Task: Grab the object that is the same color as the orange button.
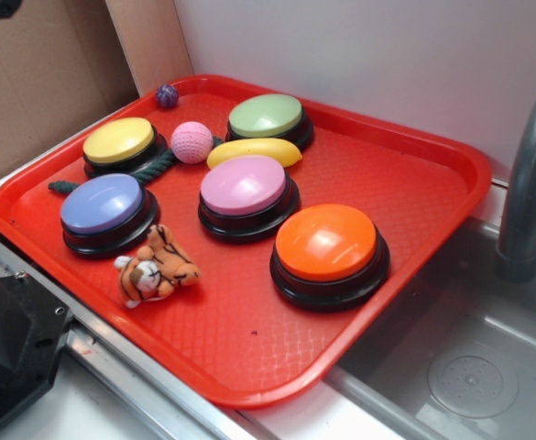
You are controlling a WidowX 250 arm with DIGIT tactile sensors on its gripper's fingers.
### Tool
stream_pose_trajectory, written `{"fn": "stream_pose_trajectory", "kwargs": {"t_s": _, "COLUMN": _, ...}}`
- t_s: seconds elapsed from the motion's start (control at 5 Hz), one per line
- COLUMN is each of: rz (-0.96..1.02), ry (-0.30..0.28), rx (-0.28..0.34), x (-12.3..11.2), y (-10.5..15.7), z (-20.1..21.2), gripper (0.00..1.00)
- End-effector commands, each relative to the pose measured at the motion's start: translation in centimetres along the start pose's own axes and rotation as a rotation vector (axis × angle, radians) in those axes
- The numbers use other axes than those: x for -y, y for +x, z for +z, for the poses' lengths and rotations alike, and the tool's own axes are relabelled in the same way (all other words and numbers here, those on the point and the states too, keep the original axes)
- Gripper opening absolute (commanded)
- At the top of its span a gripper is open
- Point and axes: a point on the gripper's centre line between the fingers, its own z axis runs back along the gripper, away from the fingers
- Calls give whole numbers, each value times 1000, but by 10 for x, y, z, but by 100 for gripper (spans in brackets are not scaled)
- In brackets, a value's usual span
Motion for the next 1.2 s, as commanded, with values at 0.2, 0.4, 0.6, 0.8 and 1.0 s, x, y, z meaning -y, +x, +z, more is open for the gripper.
{"fn": "stream_pose_trajectory", "kwargs": {"t_s": 0.2, "rz": 58, "ry": 65, "rx": 11, "x": 12, "y": 8, "z": -29, "gripper": 100}}
{"fn": "stream_pose_trajectory", "kwargs": {"t_s": 0.4, "rz": 104, "ry": 43, "rx": 38, "x": 26, "y": 15, "z": -66, "gripper": 100}}
{"fn": "stream_pose_trajectory", "kwargs": {"t_s": 0.6, "rz": 101, "ry": 2, "rx": 47, "x": 32, "y": 22, "z": -94, "gripper": 100}}
{"fn": "stream_pose_trajectory", "kwargs": {"t_s": 0.8, "rz": 76, "ry": -50, "rx": 20, "x": 30, "y": 24, "z": -134, "gripper": 100}}
{"fn": "stream_pose_trajectory", "kwargs": {"t_s": 1.0, "rz": 81, "ry": -20, "rx": -15, "x": 26, "y": 22, "z": -151, "gripper": 100}}
